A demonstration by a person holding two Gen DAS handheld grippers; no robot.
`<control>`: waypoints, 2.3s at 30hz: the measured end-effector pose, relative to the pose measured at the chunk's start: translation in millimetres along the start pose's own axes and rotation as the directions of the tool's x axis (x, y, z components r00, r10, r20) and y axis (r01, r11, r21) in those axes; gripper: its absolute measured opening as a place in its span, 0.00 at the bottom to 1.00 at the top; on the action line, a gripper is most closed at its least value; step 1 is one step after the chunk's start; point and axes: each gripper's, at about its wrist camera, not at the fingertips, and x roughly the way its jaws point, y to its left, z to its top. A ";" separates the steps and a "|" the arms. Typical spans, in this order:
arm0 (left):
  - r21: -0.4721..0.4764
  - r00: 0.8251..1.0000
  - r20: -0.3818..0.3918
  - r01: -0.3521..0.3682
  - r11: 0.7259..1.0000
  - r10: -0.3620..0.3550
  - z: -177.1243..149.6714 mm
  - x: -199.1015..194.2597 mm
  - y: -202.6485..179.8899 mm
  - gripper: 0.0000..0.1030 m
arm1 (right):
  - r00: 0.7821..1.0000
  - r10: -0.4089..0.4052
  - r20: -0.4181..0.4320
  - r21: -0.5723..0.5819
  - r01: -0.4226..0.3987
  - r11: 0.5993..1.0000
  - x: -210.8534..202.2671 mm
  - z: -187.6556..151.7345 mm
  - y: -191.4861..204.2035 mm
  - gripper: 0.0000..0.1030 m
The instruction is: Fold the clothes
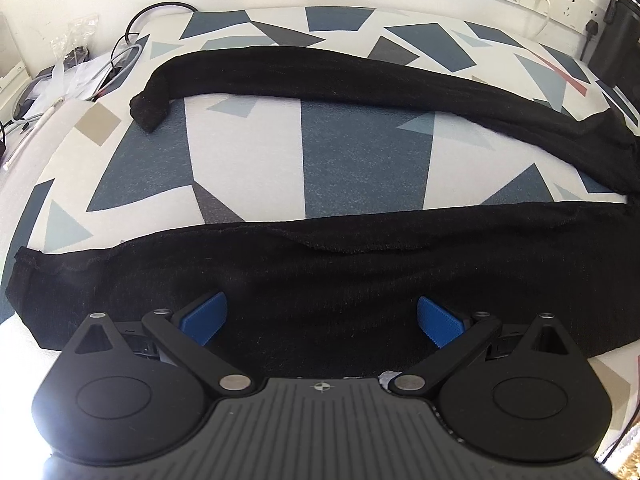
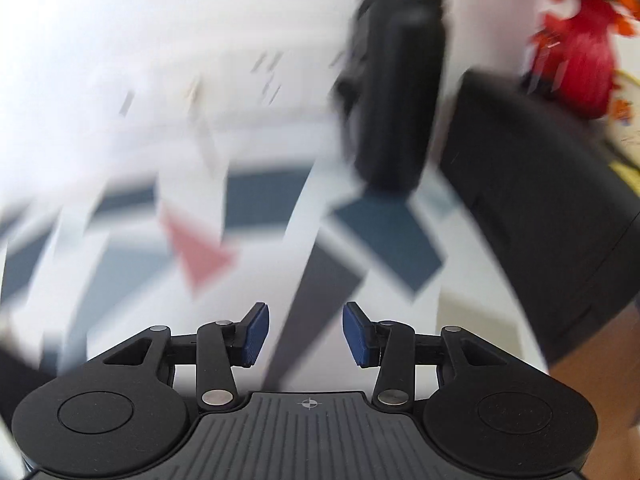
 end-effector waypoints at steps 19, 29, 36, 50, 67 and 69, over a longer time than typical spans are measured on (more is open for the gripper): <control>0.275 0.981 0.168 -0.143 0.951 0.099 75.4 -22.2 81.7 0.87 | 0.950 0.283 -0.129 0.066 -0.277 0.959 -42.4 -29.4 53.7 0.47; 0.401 0.984 0.179 -0.046 0.915 -0.028 113.7 58.4 155.7 0.56 | 0.989 0.105 -0.108 0.113 -0.092 0.989 -66.7 -57.3 114.4 0.47; 0.454 0.978 0.104 0.114 0.884 -0.180 137.0 59.4 167.3 0.08 | 0.993 0.011 -0.118 0.139 0.006 0.990 -84.5 -84.8 128.9 0.47; -0.081 0.928 0.171 0.349 0.933 -0.332 176.3 6.7 314.3 0.30 | 0.993 -0.020 -0.119 0.153 0.039 0.988 -74.7 -87.8 155.2 0.48; 0.473 0.930 -0.118 0.361 0.803 -0.349 124.5 26.2 166.6 0.59 | 0.986 -0.074 -0.151 -0.127 0.055 0.990 -67.5 -110.2 168.7 0.52; 0.448 0.930 -0.118 0.364 0.817 -0.349 122.8 33.8 158.1 0.58 | 0.986 -0.050 -0.158 -0.215 0.015 0.976 -63.8 -112.9 183.0 0.57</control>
